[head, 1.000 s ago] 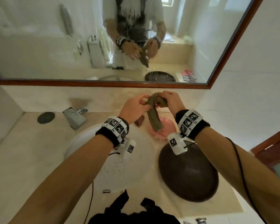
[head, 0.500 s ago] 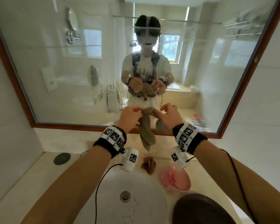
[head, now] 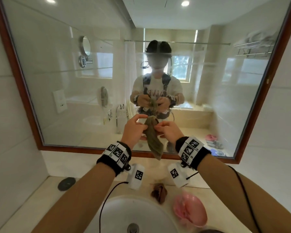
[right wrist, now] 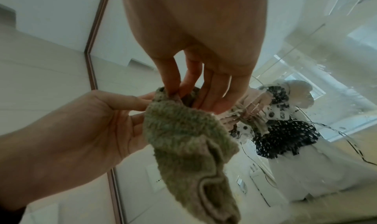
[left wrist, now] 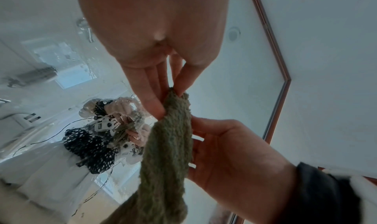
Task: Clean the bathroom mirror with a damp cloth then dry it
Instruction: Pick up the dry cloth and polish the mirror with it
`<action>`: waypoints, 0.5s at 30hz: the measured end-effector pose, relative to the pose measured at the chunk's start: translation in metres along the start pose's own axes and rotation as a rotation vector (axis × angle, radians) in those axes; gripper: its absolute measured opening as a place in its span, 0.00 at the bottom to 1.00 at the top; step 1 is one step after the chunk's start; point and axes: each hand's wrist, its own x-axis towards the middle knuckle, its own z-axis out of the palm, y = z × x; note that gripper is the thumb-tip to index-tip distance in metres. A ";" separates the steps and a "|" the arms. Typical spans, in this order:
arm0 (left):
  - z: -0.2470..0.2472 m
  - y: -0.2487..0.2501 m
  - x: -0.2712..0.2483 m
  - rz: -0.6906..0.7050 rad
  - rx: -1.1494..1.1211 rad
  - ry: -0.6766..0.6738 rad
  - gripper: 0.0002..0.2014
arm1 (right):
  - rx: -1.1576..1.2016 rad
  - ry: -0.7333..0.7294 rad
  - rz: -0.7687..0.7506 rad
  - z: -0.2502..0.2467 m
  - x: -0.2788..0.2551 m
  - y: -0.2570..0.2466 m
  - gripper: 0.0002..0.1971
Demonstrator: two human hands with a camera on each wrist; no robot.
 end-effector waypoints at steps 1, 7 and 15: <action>0.000 0.000 0.001 0.009 0.010 0.002 0.18 | -0.035 -0.007 -0.006 0.001 0.002 0.000 0.08; 0.000 -0.004 0.008 0.058 0.091 0.045 0.18 | -0.349 0.226 -0.089 0.005 0.019 -0.002 0.06; -0.012 -0.011 0.010 -0.050 0.154 -0.055 0.23 | -0.207 0.361 -0.086 -0.011 0.020 -0.008 0.08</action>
